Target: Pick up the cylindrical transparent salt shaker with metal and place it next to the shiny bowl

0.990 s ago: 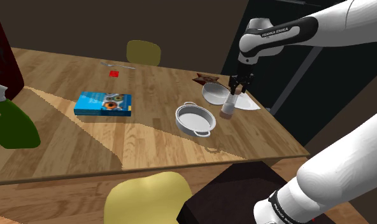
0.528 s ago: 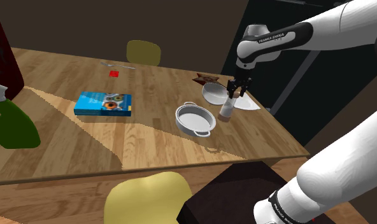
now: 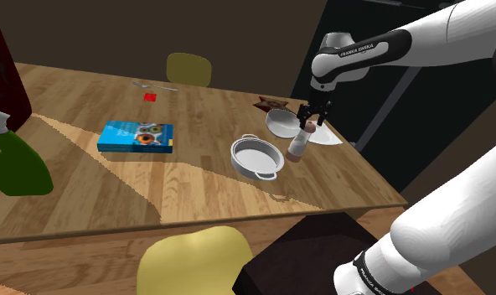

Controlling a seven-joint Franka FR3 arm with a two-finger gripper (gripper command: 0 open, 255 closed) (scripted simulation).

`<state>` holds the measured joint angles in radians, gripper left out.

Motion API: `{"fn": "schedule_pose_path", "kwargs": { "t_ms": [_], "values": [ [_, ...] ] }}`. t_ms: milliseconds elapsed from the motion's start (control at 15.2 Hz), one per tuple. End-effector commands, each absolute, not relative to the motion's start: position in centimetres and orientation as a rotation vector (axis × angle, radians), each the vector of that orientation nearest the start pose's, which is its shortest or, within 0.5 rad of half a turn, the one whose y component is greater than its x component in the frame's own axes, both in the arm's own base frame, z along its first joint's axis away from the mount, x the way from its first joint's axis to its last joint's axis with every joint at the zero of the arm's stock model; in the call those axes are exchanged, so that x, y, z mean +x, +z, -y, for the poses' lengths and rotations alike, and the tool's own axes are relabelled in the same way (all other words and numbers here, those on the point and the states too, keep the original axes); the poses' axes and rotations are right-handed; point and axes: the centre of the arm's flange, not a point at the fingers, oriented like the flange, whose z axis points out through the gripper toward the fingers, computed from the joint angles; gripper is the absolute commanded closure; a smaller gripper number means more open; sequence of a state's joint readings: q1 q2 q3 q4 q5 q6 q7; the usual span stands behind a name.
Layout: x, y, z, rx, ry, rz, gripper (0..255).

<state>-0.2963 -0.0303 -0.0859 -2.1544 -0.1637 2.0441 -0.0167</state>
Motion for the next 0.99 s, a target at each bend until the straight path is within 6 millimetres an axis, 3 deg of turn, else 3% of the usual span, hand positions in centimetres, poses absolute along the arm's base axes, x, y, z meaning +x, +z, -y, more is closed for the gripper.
{"fn": "schedule_pose_path", "kwargs": {
  "t_ms": [0,132,396,924],
  "values": [
    [48.1,40.7,20.3,-3.225,0.173,-0.462,0],
    [48.1,40.7,20.3,-3.225,0.173,-0.462,0],
    [48.7,45.6,19.8,-3.225,0.173,-0.462,0],
    [48.7,45.6,19.8,-3.225,0.173,-0.462,0]
  ]
}}
